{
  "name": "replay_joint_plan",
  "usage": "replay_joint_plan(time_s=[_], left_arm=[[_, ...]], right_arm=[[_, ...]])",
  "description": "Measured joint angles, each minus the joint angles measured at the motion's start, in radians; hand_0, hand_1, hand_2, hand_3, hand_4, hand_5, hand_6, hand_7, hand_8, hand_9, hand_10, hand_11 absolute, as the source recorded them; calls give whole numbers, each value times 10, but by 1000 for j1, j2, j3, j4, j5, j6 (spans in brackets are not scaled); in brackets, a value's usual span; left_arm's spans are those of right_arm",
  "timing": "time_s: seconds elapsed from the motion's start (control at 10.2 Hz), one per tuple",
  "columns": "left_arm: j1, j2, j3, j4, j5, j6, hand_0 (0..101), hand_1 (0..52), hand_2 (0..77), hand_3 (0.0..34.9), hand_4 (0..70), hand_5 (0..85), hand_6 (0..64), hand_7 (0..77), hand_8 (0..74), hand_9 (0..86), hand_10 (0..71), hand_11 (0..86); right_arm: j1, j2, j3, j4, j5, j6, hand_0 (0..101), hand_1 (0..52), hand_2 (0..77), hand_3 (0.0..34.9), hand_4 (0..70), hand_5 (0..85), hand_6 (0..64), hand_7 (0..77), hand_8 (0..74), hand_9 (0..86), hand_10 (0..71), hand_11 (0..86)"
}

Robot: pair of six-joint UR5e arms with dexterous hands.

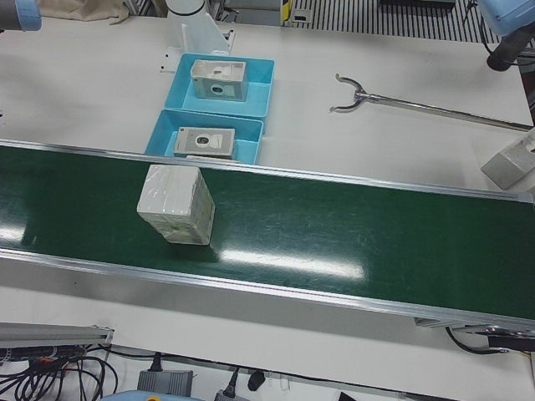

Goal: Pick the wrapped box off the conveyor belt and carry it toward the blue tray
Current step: 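Hold the right hand open beside the belt as the wrapped box approaches, then wait with the right hand in the path of the wrapped white box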

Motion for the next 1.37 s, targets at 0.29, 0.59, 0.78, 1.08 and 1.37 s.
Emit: replay_joint_plan(time_s=[0.29, 0.59, 0.78, 1.08, 1.37], left_arm=[[0, 0, 0, 0, 0, 0, 0, 0, 5, 0, 0, 11, 0, 5, 0, 0, 0, 0], [0, 0, 0, 0, 0, 0, 0, 0, 5, 0, 0, 11, 0, 5, 0, 0, 0, 0], [0, 0, 0, 0, 0, 0, 0, 0, 5, 0, 0, 11, 0, 0, 0, 0, 5, 0], [0, 0, 0, 0, 0, 0, 0, 0, 5, 0, 0, 11, 0, 0, 0, 0, 5, 0], [0, 0, 0, 0, 0, 0, 0, 0, 5, 0, 0, 11, 0, 0, 0, 0, 0, 0]], right_arm=[[-3, 1, -3, 26, 0, -34, 461, 131, 114, 18, 16, 5, 0, 0, 16, 16, 0, 11], [-7, -4, -6, 62, 0, -92, 461, 109, 120, 7, 0, 5, 0, 0, 16, 16, 0, 11], [-7, -7, -16, 70, 1, -104, 461, 125, 104, 7, 0, 5, 0, 0, 33, 11, 0, 11], [-2, -15, -51, 76, 7, -80, 461, 125, 98, 5, 16, 5, 0, 0, 33, 16, 0, 11], [-1, -10, -71, 78, 11, -41, 427, 109, 87, 4, 0, 5, 0, 0, 33, 16, 0, 11]])
